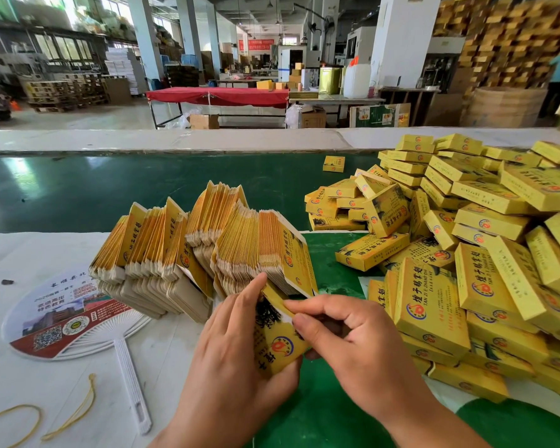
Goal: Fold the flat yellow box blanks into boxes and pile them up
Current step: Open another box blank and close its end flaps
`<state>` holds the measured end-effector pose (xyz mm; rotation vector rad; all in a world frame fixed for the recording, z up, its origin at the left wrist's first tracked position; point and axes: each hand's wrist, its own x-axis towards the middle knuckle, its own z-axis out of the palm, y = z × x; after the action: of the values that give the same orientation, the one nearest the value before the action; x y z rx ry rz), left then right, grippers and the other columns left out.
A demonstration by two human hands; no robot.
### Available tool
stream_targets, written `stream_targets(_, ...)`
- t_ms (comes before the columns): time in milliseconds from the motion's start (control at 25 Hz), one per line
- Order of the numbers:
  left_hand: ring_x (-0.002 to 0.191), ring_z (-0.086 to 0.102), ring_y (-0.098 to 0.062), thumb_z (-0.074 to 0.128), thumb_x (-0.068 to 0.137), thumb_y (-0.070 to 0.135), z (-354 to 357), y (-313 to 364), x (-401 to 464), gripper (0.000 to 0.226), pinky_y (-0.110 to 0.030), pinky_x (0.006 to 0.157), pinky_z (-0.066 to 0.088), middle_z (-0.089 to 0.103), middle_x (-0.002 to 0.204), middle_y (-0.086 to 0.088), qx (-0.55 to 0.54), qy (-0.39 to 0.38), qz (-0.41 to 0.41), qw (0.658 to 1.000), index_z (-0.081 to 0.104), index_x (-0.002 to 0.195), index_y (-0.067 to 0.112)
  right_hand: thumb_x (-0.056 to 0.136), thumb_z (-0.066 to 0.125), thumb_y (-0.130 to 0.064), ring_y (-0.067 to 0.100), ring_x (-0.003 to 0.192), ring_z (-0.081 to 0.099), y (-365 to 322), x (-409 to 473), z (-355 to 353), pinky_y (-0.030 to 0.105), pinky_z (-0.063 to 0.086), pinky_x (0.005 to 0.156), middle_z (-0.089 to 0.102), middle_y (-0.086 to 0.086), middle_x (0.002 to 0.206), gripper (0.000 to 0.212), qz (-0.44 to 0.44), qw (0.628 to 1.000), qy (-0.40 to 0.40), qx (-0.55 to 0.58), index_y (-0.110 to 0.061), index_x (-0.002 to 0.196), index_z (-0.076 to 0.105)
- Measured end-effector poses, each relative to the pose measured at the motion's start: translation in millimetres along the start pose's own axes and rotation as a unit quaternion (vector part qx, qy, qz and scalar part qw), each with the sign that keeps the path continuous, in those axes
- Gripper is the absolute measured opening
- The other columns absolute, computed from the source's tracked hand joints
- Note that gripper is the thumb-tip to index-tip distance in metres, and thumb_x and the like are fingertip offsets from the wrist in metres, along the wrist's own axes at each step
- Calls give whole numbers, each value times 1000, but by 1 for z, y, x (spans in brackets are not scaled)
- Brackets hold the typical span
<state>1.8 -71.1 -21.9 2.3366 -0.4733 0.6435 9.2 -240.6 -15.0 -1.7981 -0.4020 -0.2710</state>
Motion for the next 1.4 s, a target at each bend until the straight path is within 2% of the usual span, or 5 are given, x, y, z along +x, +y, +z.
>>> stream_targets(440,124,38,18,66,68,48,3,0,-2,93,2,92,31,35,134,45,-80,40,-19,996,22,149,42,92,58,-29,3,103,67,-12,-1,16,21,54,86,71,-8,117,35,-181,963,32,-198,-19,123,69)
stream_targets(600,104,64,-20,65,72,25,9,-2,-2,58,-23,83,51,64,117,0,-269,54,4,962,57,129,26,93,58,-24,5,107,65,-11,3,2,22,53,88,71,-6,116,31,-219,947,45,-230,-17,122,68)
stream_targets(800,82,68,-12,58,88,29,11,-4,3,12,-17,69,53,72,92,-3,-390,94,-60,914,70,88,26,87,68,-19,6,109,66,-8,1,2,30,55,87,71,-7,117,25,-249,944,42,-210,-18,112,70)
stream_targets(1000,73,56,-31,52,89,39,16,-8,1,19,-38,64,46,65,87,-11,-430,56,-81,897,64,90,24,85,70,-14,3,108,66,-7,0,0,29,57,86,72,-4,117,21,-236,960,20,-151,-13,105,74)
stream_targets(1400,65,62,-12,49,90,43,19,-4,4,31,-21,54,50,66,75,-9,-467,9,-97,879,65,94,16,87,69,-15,3,110,66,1,0,-4,26,56,88,72,-4,115,16,-197,975,-10,-104,-14,102,76)
